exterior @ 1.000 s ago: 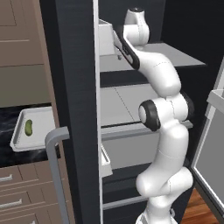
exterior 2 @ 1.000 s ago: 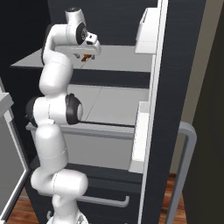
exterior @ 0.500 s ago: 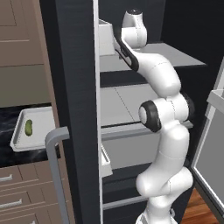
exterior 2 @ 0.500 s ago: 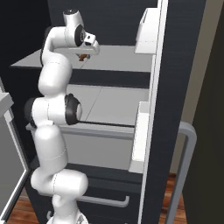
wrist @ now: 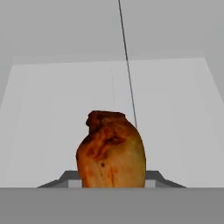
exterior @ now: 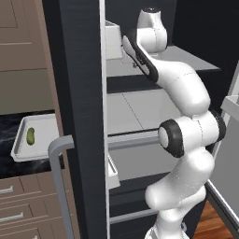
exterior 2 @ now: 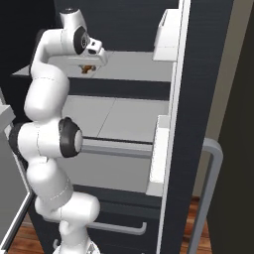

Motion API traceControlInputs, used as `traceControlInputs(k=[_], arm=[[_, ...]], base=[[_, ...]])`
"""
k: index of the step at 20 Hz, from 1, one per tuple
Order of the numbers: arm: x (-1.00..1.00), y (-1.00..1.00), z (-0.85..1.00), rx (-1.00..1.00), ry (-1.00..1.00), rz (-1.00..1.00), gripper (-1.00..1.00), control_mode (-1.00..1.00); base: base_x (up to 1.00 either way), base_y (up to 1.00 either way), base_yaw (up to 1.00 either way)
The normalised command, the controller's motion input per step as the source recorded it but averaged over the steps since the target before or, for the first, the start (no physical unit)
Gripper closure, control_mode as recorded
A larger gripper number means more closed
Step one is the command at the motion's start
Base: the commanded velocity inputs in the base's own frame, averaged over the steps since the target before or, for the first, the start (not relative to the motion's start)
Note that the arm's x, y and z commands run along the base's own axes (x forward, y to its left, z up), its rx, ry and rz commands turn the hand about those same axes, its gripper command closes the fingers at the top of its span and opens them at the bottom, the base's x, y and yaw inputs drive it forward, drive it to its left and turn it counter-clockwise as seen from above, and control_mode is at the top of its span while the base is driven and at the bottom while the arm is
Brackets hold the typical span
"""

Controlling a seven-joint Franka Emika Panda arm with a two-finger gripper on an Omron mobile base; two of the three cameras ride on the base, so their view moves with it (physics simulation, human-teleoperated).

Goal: Place one cucumber and one chicken drumstick in each tupperware on the nearby counter, to pack two identical lunches.

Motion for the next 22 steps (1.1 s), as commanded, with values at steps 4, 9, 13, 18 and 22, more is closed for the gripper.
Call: traceControlInputs(k=[4,9,13,18,22], arm=[[-1.0,0.0,-0.55,-0.01,-0.56,0.0,1.0,-1.0],[-1.0,0.0,-0.01,0.0,-0.46,0.0,1.0,-1.0],[-1.0,-0.11,0.29,0.03,-0.01,0.04,1.0,-1.0],[-1.0,-0.06,0.3,0.0,0.11,0.08,1.0,-1.0],[-1.0,-0.11,0.41,0.0,0.12,0.09,1.0,-1.0]], base=[[0.0,0.0,0.0],[0.0,0.0,0.0],[0.0,0.0,0.0],[0.0,0.0,0.0],[0.0,0.0,0.0]])
